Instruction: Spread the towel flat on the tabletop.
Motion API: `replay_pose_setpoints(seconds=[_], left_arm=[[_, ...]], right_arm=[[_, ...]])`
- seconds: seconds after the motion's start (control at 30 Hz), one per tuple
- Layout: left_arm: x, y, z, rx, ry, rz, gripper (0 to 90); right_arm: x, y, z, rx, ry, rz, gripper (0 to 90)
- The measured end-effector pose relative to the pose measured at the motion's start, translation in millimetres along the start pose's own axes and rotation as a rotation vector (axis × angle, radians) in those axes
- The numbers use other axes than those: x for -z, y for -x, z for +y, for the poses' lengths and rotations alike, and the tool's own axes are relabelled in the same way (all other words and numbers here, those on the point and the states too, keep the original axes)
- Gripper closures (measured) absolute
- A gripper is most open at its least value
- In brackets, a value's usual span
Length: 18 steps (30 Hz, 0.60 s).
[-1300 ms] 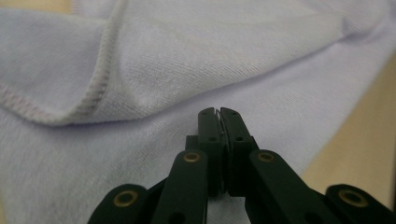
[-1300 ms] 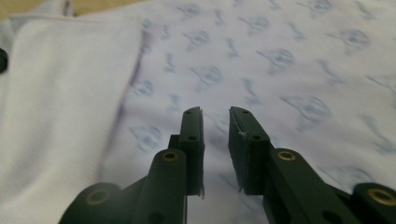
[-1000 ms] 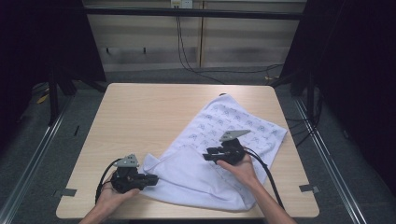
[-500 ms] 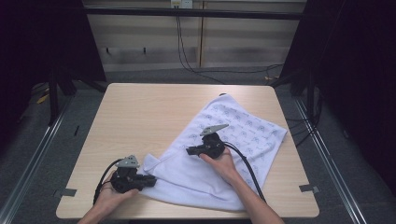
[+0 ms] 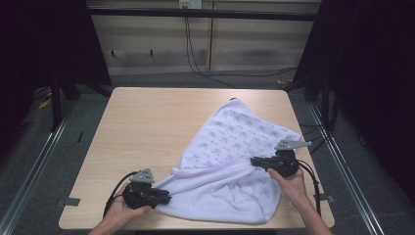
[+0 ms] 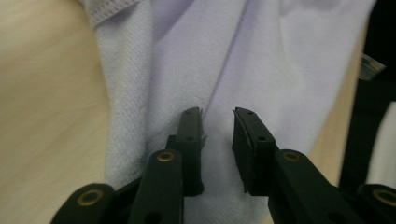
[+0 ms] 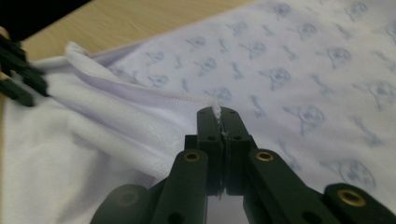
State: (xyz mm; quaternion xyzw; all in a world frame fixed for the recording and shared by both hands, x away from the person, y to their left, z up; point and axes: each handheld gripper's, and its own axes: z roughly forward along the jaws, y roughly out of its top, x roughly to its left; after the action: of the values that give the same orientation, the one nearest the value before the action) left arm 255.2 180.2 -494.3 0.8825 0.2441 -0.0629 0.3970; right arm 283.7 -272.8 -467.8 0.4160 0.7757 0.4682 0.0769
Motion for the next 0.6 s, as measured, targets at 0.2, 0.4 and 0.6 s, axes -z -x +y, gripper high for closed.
replay_pose_setpoints(seconds=[0.2, 0.4, 0.6], left_arm=[[12.1, 2.5, 13.0, 0.015, 0.145, -0.093, 66.9], [14.3, -37.6, 32.8, 0.135, 0.265, -0.047, 69.0], [-29.3, -43.1, 52.7, 0.045, 0.122, 0.043, 67.6]], right_arm=[[19.2, 16.6, -19.7, -0.049, -0.024, -0.085, 87.9], [22.0, 22.2, -27.3, -0.067, -0.035, -0.095, 87.8], [15.1, 22.3, -25.2, -0.062, -0.04, -0.088, 87.5]])
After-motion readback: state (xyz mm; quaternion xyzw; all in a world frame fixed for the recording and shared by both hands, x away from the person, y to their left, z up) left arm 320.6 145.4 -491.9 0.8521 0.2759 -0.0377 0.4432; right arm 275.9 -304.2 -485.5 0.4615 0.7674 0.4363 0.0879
